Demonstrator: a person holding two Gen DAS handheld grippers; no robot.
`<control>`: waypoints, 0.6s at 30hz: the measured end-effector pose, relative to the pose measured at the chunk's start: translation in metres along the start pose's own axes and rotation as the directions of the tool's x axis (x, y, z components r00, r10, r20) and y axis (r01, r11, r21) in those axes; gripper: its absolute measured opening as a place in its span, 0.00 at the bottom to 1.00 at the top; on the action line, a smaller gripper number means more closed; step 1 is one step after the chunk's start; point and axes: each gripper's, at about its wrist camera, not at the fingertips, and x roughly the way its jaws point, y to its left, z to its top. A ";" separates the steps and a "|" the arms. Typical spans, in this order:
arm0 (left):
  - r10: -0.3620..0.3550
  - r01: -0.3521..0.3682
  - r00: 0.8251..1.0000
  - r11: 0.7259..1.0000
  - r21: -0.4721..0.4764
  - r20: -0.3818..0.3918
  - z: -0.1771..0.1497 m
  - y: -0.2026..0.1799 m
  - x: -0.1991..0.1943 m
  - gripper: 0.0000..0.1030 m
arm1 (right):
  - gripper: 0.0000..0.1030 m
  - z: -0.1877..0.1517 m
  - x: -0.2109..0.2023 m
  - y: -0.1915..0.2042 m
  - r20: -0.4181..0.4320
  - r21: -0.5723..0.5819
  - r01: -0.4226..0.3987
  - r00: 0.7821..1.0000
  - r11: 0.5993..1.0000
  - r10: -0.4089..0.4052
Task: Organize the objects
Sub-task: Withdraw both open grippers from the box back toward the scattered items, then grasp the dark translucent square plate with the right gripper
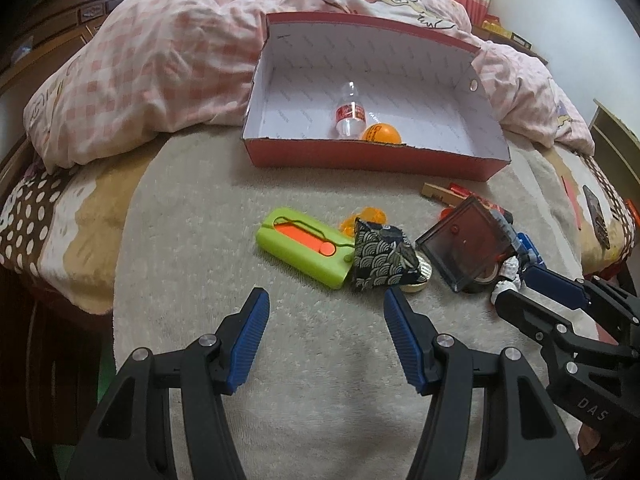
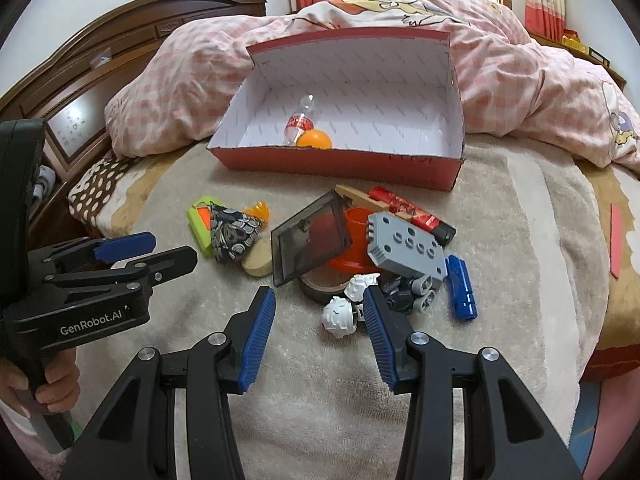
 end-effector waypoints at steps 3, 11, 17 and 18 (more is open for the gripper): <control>0.004 -0.004 1.000 1.000 -0.003 -0.009 -0.001 0.001 0.003 0.58 | 0.45 -0.001 0.004 -0.002 -0.009 0.009 -0.002 1.000 1.000 0.002; 0.005 -0.005 0.999 1.000 -0.011 -0.040 -0.006 0.006 0.017 0.58 | 0.45 -0.002 0.009 -0.003 0.006 -0.003 0.016 1.000 1.000 -0.016; 0.001 -0.002 0.999 1.000 -0.016 -0.045 -0.008 0.008 0.021 0.58 | 0.45 -0.002 0.007 -0.006 0.019 -0.001 0.024 1.000 1.000 -0.024; -0.001 0.000 0.999 1.000 -0.017 -0.042 -0.008 0.009 0.021 0.58 | 0.45 -0.002 0.007 -0.007 0.019 0.000 0.025 0.999 1.000 -0.025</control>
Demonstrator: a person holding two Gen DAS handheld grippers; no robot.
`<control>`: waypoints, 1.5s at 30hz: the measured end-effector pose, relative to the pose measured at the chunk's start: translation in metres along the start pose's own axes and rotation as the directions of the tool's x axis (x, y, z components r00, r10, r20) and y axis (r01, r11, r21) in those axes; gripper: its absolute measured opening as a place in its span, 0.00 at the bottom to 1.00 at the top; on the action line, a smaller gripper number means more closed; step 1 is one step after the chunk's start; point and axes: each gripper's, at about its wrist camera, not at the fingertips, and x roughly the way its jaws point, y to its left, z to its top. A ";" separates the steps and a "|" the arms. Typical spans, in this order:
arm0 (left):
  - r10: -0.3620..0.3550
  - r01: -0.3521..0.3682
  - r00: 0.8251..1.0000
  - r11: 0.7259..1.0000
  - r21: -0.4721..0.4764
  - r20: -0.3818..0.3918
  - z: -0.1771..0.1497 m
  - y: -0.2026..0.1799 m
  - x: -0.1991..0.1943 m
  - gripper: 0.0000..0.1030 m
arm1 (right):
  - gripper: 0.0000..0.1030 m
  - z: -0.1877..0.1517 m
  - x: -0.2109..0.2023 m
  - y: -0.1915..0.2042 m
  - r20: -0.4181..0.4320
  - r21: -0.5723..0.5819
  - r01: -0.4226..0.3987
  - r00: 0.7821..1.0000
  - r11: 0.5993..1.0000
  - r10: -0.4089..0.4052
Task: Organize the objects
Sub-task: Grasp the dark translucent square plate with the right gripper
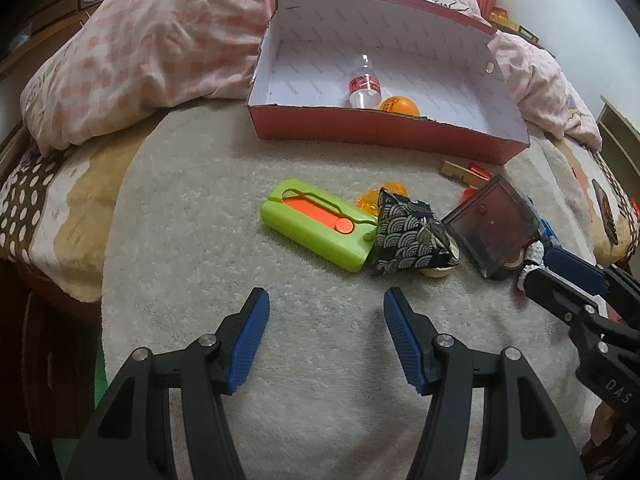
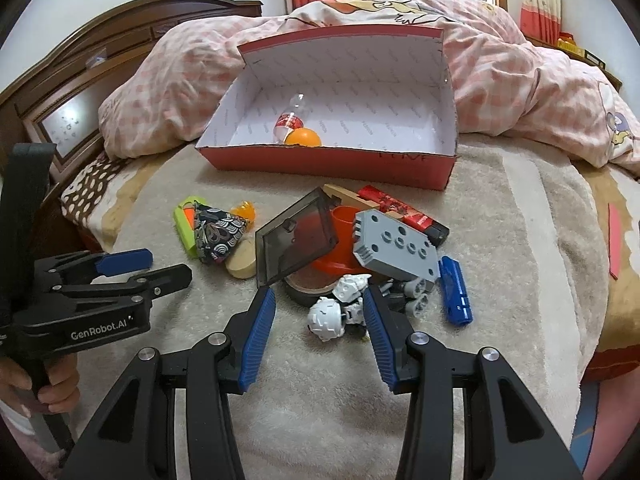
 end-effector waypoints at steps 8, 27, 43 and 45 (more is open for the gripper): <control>-0.007 0.007 1.000 1.000 -0.018 0.005 0.001 0.006 0.000 0.58 | 0.45 0.017 0.003 0.016 0.032 -0.073 -0.006 0.999 0.997 0.008; -0.029 0.030 0.999 0.999 -0.042 0.033 0.001 0.015 -0.007 0.58 | 0.07 0.030 0.023 0.012 0.037 0.009 -0.094 0.995 0.996 0.093; -0.110 0.096 0.987 0.988 0.120 0.118 0.015 -0.026 -0.015 0.58 | 0.05 -0.001 -0.021 0.001 -0.052 0.100 -0.249 0.965 0.963 0.255; -0.128 0.112 0.985 0.984 0.139 0.112 0.016 -0.031 -0.011 0.58 | 0.05 -0.006 -0.021 -0.004 -0.068 0.128 -0.275 0.956 0.953 0.285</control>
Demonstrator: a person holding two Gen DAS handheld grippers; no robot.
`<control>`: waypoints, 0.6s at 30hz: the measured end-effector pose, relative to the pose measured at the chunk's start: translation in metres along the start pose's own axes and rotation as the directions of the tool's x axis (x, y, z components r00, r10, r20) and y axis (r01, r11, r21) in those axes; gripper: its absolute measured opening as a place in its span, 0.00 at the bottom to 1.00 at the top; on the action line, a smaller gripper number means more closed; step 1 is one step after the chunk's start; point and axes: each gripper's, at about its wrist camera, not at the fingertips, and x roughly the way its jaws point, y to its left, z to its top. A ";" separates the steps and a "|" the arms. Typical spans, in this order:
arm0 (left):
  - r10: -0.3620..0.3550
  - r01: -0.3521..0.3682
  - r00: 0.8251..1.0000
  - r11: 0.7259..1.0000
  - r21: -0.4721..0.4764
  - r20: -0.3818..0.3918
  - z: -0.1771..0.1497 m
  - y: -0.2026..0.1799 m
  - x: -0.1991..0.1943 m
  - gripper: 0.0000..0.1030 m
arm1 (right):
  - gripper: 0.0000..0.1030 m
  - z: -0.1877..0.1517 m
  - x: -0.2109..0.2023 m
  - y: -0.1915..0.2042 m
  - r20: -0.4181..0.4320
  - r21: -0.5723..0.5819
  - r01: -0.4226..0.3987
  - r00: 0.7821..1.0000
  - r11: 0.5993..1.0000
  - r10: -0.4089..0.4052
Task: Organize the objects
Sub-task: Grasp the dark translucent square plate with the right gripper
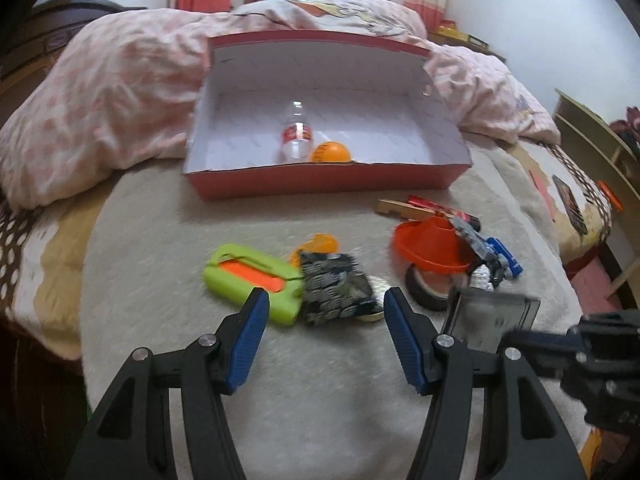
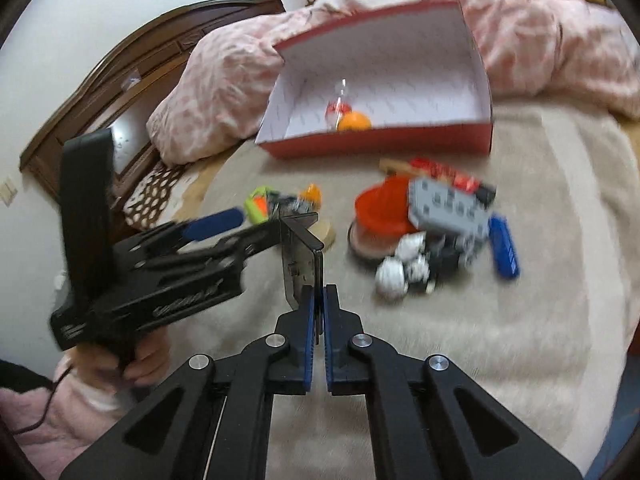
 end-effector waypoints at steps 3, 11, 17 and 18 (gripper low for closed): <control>-0.002 0.002 1.000 1.000 0.031 -0.003 0.001 -0.008 0.008 0.58 | 0.05 -0.005 0.001 -0.005 -0.007 0.017 0.003 1.000 1.000 -0.003; 0.034 -0.035 0.999 0.996 0.079 0.016 0.001 -0.013 0.018 0.43 | 0.06 -0.011 0.003 -0.012 0.003 0.028 0.016 1.000 0.999 -0.016; -0.004 0.002 0.999 0.997 0.080 0.034 -0.004 -0.011 0.000 0.41 | 0.07 -0.011 0.003 -0.013 0.009 0.014 0.053 0.999 0.998 -0.053; -0.015 0.012 0.999 0.997 0.082 0.034 -0.005 -0.012 -0.005 0.41 | 0.07 -0.011 0.004 -0.013 0.009 0.013 0.056 0.998 0.998 -0.056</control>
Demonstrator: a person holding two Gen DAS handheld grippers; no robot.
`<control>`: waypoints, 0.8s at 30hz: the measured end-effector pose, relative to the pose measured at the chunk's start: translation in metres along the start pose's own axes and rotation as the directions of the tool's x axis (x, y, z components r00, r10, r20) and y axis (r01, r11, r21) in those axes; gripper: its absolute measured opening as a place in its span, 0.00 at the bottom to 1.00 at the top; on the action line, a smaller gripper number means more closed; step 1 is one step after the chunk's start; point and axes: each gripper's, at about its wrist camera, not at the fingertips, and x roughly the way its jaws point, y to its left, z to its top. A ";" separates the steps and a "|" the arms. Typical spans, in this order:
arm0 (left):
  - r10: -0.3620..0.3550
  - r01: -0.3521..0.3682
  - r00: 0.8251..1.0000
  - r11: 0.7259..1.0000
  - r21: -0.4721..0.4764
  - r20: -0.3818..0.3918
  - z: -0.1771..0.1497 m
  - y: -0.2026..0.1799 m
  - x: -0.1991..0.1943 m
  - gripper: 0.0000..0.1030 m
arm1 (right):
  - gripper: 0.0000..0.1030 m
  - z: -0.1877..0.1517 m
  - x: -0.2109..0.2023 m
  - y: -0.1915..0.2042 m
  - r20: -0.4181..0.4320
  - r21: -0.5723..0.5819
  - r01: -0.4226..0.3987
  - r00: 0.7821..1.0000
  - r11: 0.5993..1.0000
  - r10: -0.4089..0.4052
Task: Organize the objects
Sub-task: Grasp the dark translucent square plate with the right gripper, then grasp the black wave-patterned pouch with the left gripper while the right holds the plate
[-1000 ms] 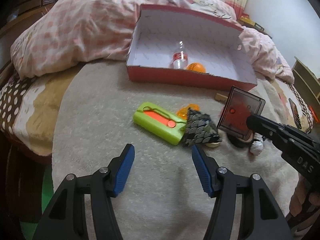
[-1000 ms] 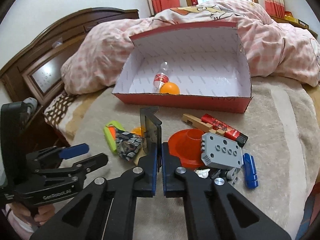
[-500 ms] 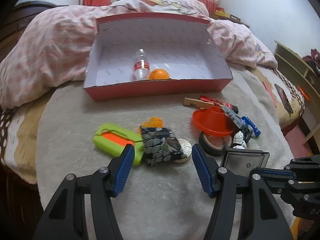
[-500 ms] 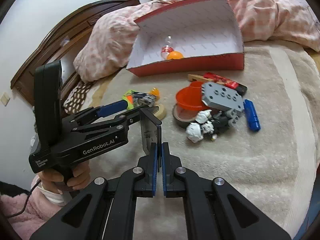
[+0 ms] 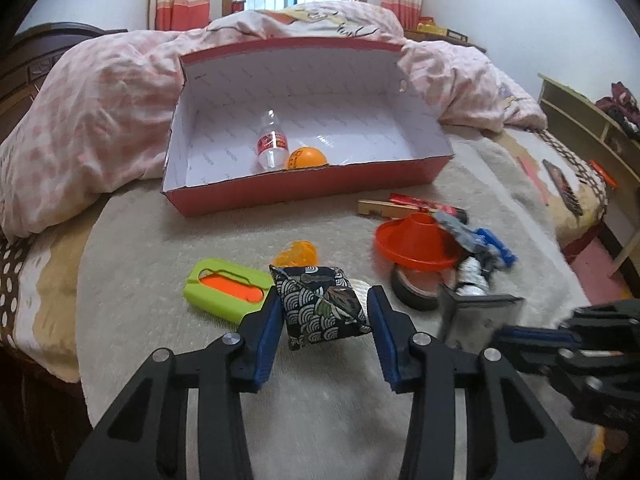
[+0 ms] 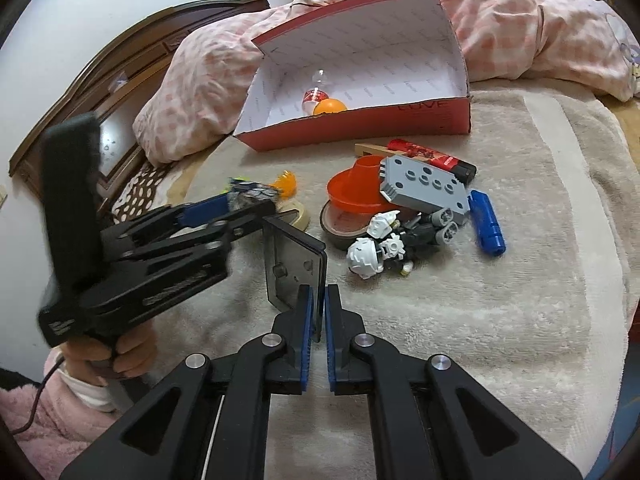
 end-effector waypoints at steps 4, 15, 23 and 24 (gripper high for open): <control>-0.018 0.018 1.000 1.000 0.011 -0.022 -0.010 -0.003 -0.019 0.41 | 0.07 -0.003 -0.001 0.000 -0.007 -0.006 0.011 1.000 1.000 -0.011; -0.038 0.038 0.996 0.999 0.005 -0.077 -0.045 0.003 -0.024 0.44 | 0.32 -0.010 -0.005 0.012 -0.008 -0.052 0.050 0.999 0.997 -0.050; -0.041 0.042 0.997 0.999 0.016 -0.068 -0.050 0.002 -0.026 0.55 | 0.60 -0.017 -0.015 0.036 0.066 -0.254 0.179 0.984 0.950 -0.168; -0.042 0.043 0.997 0.999 0.013 -0.069 -0.051 0.003 -0.026 0.56 | 0.62 -0.017 -0.015 0.038 0.072 -0.271 0.189 0.982 0.944 -0.176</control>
